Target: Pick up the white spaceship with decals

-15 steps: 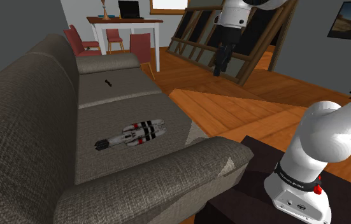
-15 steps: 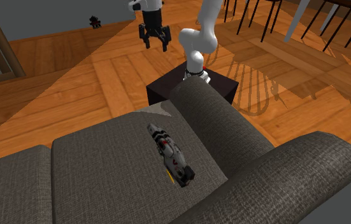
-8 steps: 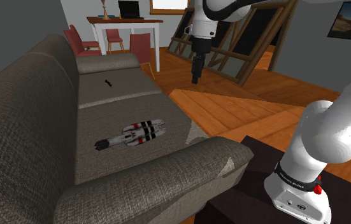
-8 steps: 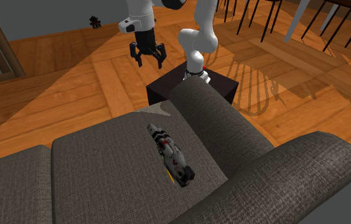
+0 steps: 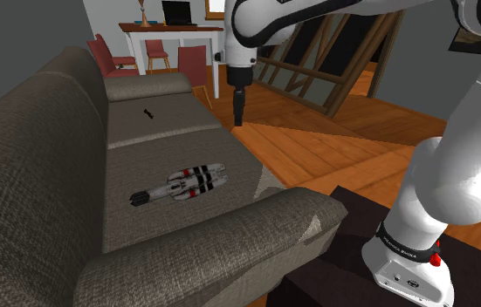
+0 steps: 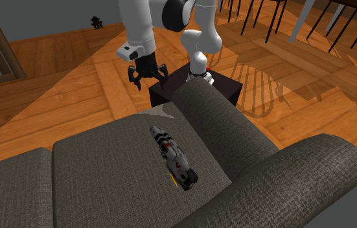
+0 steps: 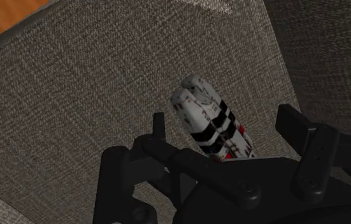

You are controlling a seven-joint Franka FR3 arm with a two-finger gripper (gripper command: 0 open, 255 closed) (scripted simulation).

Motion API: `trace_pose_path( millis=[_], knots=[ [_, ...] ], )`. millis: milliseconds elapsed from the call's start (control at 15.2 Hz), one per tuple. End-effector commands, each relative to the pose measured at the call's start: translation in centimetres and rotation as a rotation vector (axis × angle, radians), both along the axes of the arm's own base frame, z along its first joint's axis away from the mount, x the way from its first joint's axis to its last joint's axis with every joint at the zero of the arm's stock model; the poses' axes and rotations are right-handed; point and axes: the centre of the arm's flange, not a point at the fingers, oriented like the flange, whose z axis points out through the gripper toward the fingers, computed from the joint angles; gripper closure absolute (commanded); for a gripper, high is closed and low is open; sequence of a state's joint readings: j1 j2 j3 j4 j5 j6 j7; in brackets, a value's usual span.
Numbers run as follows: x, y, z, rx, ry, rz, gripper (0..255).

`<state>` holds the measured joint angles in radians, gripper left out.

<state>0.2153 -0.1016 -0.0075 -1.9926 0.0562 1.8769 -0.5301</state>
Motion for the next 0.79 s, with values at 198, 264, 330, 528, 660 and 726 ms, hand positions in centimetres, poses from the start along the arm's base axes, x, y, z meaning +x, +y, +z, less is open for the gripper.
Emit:
trace_pose_path(
  millis=[198, 264, 330, 528, 660, 726],
  knots=[
    [3.8, 5.3, -3.4, -0.020, 0.010, 0.172, 0],
    [4.5, 6.3, -4.0, -0.024, 0.011, 0.206, 0],
    [5.1, 7.5, -4.6, -0.028, 0.013, 0.240, 0],
    [6.7, 10.9, -6.5, -0.040, 0.019, 0.342, 0],
    [7.5, 13.3, -7.7, -0.048, 0.022, 0.409, 0],
    [7.9, 14.5, -8.4, -0.052, 0.024, 0.443, 0]
  ],
)
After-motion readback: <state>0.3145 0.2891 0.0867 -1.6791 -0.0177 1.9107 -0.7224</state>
